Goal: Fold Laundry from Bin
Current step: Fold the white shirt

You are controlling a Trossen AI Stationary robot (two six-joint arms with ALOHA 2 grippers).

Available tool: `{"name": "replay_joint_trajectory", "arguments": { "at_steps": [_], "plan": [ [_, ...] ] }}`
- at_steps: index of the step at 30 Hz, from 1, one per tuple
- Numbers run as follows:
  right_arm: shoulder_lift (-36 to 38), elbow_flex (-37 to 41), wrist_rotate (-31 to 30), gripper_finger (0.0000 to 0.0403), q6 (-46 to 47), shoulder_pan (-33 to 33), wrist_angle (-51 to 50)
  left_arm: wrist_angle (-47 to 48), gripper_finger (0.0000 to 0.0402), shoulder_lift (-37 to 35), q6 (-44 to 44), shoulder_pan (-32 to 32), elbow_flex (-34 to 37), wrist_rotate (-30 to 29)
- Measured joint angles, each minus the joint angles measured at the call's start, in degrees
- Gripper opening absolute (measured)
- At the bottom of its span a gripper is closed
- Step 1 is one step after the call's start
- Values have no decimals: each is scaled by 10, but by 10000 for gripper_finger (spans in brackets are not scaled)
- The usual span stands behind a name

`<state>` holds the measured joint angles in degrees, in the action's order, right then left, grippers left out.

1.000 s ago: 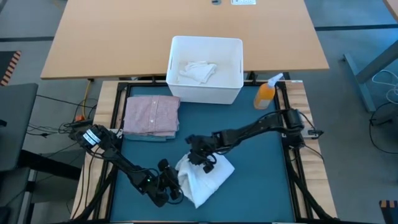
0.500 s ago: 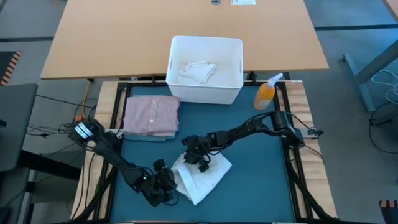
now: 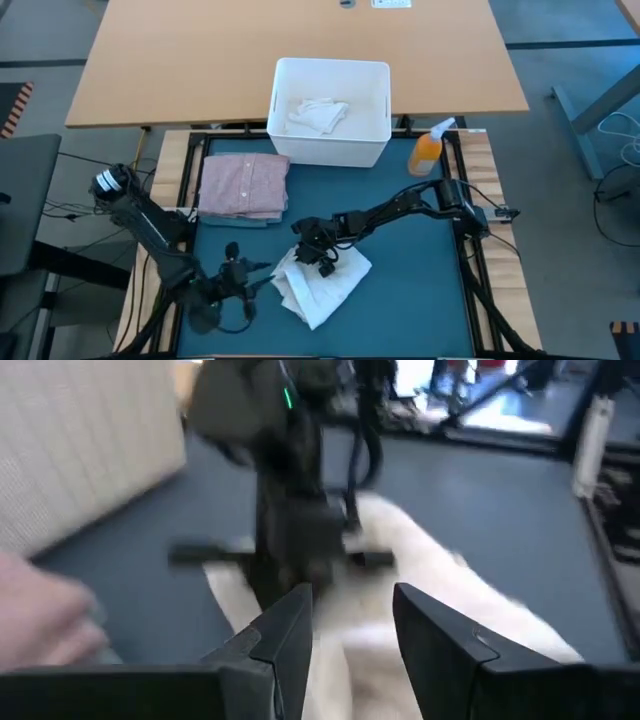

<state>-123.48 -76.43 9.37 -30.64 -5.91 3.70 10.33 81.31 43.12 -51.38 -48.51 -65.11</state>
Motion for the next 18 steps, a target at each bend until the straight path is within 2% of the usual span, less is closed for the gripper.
{"name": "replay_joint_trajectory", "arguments": {
  "at_steps": [2, 6, 8, 11, 14, 18],
  "plan": [
    [0, 0, 0, 40, 2, 0, 0, -61, 130, 12, -59, 32, 0, 7],
    [0, 0, -1, 40, 2, -1, 0, -195, 130, 69, -166, 120, 0, 164],
    [0, 1, -2, 41, 2, -1, 0, -228, 130, 91, -190, 148, 0, 214],
    [0, 1, -2, 41, 2, -1, -1, -229, 130, 98, -189, 176, -6, 284],
    [0, 1, -2, 41, 2, -1, -1, -183, 130, 98, -144, 196, -6, 378],
    [-1, 1, -2, 41, -5, -1, -1, -91, 130, 98, -58, 207, -6, 422]
  ]
}}
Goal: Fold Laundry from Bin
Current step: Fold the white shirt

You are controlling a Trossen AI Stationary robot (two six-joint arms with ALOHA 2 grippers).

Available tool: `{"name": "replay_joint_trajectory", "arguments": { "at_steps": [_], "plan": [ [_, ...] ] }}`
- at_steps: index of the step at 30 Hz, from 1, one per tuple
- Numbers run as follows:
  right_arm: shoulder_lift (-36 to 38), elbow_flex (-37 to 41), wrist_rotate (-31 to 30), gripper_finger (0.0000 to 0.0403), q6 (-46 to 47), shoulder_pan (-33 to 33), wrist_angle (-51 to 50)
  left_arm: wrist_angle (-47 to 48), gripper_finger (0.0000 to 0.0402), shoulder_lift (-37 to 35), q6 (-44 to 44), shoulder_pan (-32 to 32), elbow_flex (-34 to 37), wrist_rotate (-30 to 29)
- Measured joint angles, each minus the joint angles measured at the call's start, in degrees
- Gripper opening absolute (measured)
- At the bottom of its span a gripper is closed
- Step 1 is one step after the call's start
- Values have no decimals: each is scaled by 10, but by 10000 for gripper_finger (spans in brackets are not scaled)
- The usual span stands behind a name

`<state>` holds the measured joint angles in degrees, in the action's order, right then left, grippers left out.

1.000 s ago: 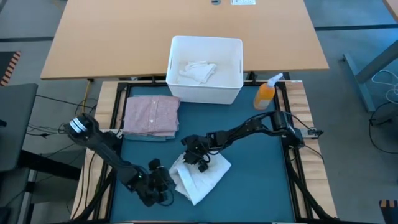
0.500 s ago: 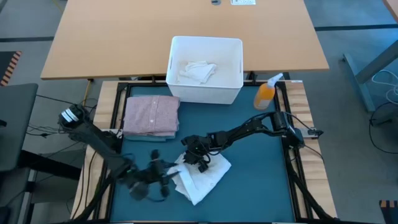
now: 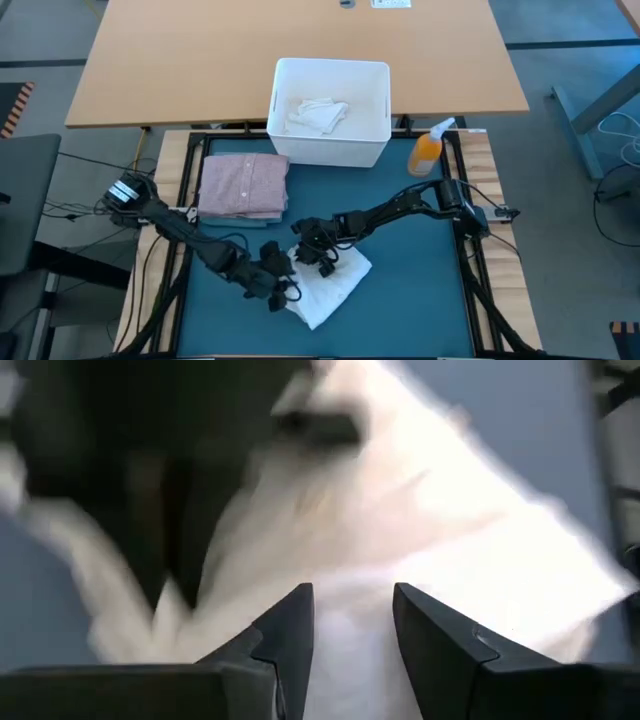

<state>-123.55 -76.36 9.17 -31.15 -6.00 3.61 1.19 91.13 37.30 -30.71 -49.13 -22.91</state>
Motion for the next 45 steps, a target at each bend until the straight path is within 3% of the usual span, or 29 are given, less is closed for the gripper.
{"name": "replay_joint_trajectory", "arguments": {
  "at_steps": [7, 12, 21, 29, 35, 38, 45],
  "plan": [
    [0, 0, 0, 41, -7, 0, -1, 41, 130, 0, 114, -8, 18, 52],
    [0, 0, -1, 48, 20, 2, 0, 43, 130, 5, 152, -19, 26, 40],
    [10, 1, -3, 118, 70, 0, -7, -41, 130, 99, 167, -19, 24, 80],
    [118, 3, -5, 212, 100, 1, -134, -72, 130, 116, 157, -20, 25, 84],
    [222, 8, -5, 227, 252, -1, -244, -87, 130, 116, 134, -21, 22, 94],
    [248, 52, -6, 213, 281, -12, -203, -87, 130, 116, 132, -20, 22, 91],
    [247, 210, -33, 164, 339, -13, 65, -87, 130, 116, 127, -20, 22, 73]
  ]
}}
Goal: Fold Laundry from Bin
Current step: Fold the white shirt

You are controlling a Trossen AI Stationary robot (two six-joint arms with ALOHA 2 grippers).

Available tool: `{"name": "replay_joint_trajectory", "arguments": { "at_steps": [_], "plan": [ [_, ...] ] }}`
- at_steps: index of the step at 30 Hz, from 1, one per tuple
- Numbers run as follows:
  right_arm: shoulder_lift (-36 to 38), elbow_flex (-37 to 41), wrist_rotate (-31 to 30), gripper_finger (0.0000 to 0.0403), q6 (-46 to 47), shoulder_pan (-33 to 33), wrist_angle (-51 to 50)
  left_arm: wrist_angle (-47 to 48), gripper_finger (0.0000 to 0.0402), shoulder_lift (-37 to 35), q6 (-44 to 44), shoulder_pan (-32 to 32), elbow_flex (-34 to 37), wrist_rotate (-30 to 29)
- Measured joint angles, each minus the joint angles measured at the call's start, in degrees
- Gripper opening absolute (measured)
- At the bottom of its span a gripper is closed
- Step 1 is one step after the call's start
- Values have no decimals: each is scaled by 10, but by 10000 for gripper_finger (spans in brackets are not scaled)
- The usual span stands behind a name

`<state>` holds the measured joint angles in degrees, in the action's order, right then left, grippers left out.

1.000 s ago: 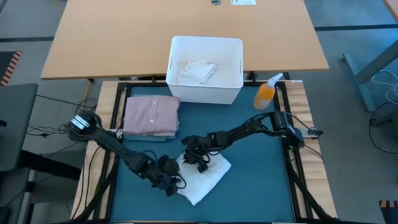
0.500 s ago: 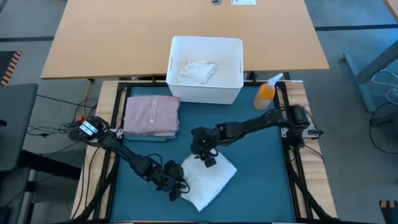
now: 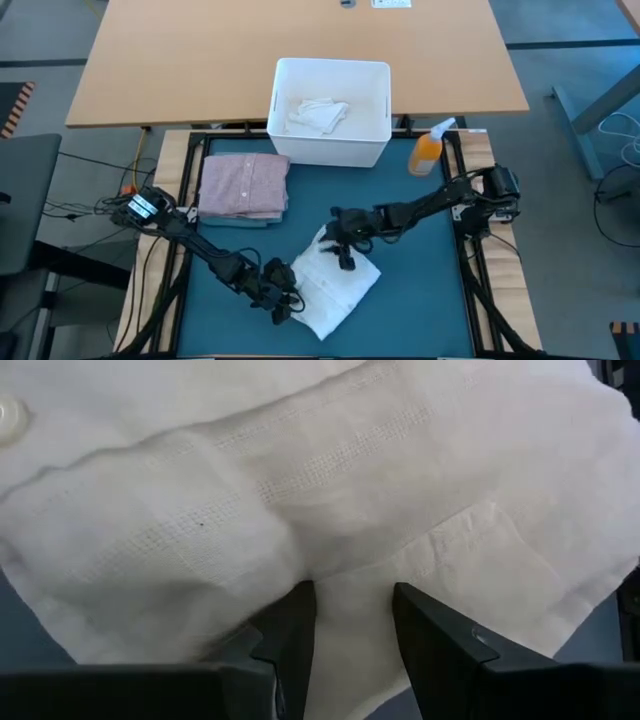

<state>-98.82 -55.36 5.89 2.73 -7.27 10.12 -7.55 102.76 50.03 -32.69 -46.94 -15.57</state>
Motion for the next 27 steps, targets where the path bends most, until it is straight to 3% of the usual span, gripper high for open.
{"name": "replay_joint_trajectory", "arguments": {
  "at_steps": [5, 11, 14, 18, 23, 27],
  "plan": [
    [0, 126, -83, 117, 29, 19, 218, 1, 130, 0, 0, 1, 0, -7],
    [-16, 216, -89, 58, 59, 23, 366, 0, 130, 0, 1, 2, 0, -37],
    [-49, 224, -91, 33, 59, 16, 429, 1, 130, 0, 2, 2, 0, -52],
    [-109, 224, -94, 11, 59, 10, 467, 3, 130, 0, 12, 5, 0, -55],
    [-146, 233, -129, 19, 70, 20, 475, 35, 130, -21, 13, 7, 0, -64],
    [-143, 240, -131, 20, 74, 29, 474, 82, 130, -80, -6, 1, 1, -134]
  ]
}}
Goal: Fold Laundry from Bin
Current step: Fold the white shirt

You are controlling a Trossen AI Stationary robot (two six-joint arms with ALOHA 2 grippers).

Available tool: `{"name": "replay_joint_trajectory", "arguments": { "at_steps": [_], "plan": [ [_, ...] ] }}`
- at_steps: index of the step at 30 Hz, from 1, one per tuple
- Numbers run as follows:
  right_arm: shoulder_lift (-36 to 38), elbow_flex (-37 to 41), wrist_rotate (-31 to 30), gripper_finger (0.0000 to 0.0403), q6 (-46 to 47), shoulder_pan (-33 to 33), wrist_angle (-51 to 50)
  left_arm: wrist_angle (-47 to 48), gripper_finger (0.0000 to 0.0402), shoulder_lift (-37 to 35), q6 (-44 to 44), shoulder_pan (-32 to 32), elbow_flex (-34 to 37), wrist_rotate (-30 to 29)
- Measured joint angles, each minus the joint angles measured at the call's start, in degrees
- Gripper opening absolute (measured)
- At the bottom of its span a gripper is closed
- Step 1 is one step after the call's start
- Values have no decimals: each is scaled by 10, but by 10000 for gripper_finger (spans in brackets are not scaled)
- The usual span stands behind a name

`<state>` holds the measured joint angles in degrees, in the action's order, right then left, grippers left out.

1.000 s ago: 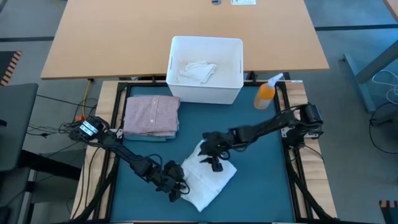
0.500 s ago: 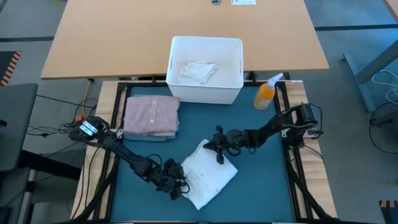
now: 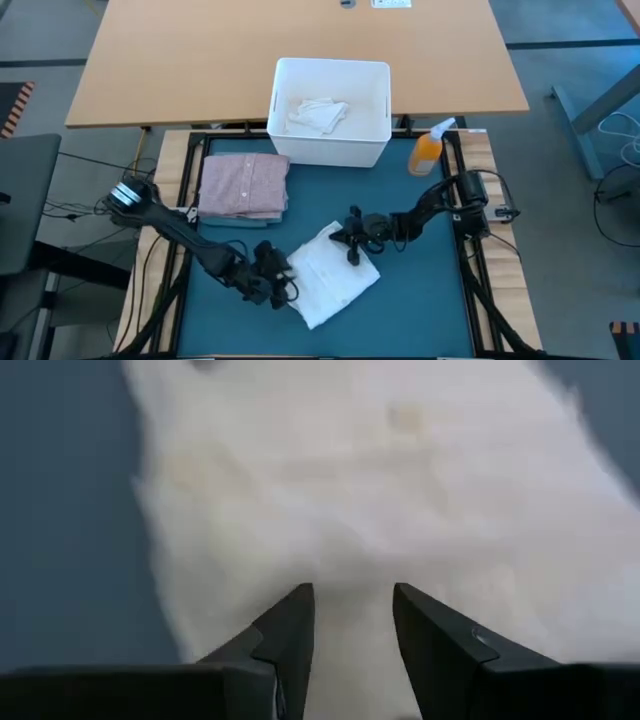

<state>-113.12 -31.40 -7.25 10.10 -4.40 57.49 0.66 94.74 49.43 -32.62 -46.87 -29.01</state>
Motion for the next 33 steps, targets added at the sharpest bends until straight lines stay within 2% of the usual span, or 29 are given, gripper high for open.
{"name": "replay_joint_trajectory", "arguments": {
  "at_steps": [5, 7, 9, 13, 17, 20, 25, 28, 33],
  "plan": [
    [39, -1, -4, 18, -31, 1, -14, 33, 130, -72, -29, -2, 0, -113],
    [73, -2, -5, 18, -46, 1, -11, 22, 130, -89, -44, -4, -1, -136],
    [110, -2, -5, 18, -58, 0, -16, 18, 130, -95, -60, -8, -1, -135],
    [200, -2, -5, 18, -65, -19, -99, 3, 130, -75, -69, -28, -1, -89],
    [262, -3, -5, 18, -44, -85, -178, 26, 130, -33, -52, -50, -1, -55],
    [253, -2, -23, 18, -20, -155, -167, 60, 130, -21, -23, -65, -1, -26],
    [198, -13, -120, 18, -25, -246, -110, 112, 130, -27, -2, -95, -1, -33],
    [167, -37, -159, 18, -23, -266, -104, 145, 130, -28, 31, -103, -2, -47],
    [94, -101, -164, 18, -21, -280, -103, 186, 130, -28, 100, -105, 2, -85]
  ]
}}
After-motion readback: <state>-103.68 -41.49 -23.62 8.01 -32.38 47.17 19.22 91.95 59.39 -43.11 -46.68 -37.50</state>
